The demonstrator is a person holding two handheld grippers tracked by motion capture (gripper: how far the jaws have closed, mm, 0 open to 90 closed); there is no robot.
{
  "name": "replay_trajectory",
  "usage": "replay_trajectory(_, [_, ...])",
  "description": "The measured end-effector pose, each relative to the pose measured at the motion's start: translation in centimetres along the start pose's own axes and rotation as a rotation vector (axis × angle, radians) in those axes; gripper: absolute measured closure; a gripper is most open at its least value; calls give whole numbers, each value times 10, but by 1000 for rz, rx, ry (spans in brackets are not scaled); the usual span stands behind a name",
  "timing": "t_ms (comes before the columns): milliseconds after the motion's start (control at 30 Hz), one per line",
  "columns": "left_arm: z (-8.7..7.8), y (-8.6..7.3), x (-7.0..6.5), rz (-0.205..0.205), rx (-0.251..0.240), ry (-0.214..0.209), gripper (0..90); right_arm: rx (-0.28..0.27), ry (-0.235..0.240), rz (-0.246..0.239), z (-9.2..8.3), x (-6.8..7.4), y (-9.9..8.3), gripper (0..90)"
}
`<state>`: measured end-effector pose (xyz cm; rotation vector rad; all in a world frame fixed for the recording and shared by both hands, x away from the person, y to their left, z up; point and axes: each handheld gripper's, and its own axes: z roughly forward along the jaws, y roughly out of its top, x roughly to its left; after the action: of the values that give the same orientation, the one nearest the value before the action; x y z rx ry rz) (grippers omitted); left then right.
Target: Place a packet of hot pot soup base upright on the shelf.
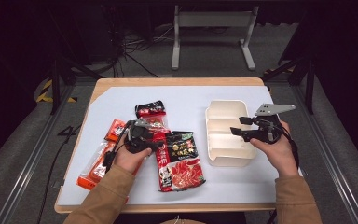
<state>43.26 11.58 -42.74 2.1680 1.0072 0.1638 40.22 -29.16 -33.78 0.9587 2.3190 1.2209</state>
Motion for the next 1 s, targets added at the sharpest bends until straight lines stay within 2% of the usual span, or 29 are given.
replay_trajectory(100, [3,-1,0,-4,31,11,477,0,1,2,0,0,0,414])
replay_trajectory(167, [5,-2,1,-9,40,-10,531,0,2,2,0,0,0,413])
replay_trajectory(233, [5,-1,0,-6,42,-13,560,1,2,3,1,0,0,411])
replay_trajectory(400, [6,-3,1,-27,37,-40,694,8,4,4,3,1,0,408])
replay_trajectory(600, [3,-4,3,-66,16,-74,806,8,3,6,3,0,0,407])
replay_trajectory(733, [2,-5,2,-79,4,-86,836,6,2,9,2,-1,0,407])
replay_trajectory(867, [-3,-3,0,-73,-8,-84,847,-2,-1,13,0,-1,0,410])
replay_trajectory(900, [-5,-2,-1,-63,-19,-84,848,-4,-3,16,0,-1,0,410])
replay_trajectory(1000, [-13,0,-5,-69,-51,-93,851,-12,-5,15,-2,-1,0,412])
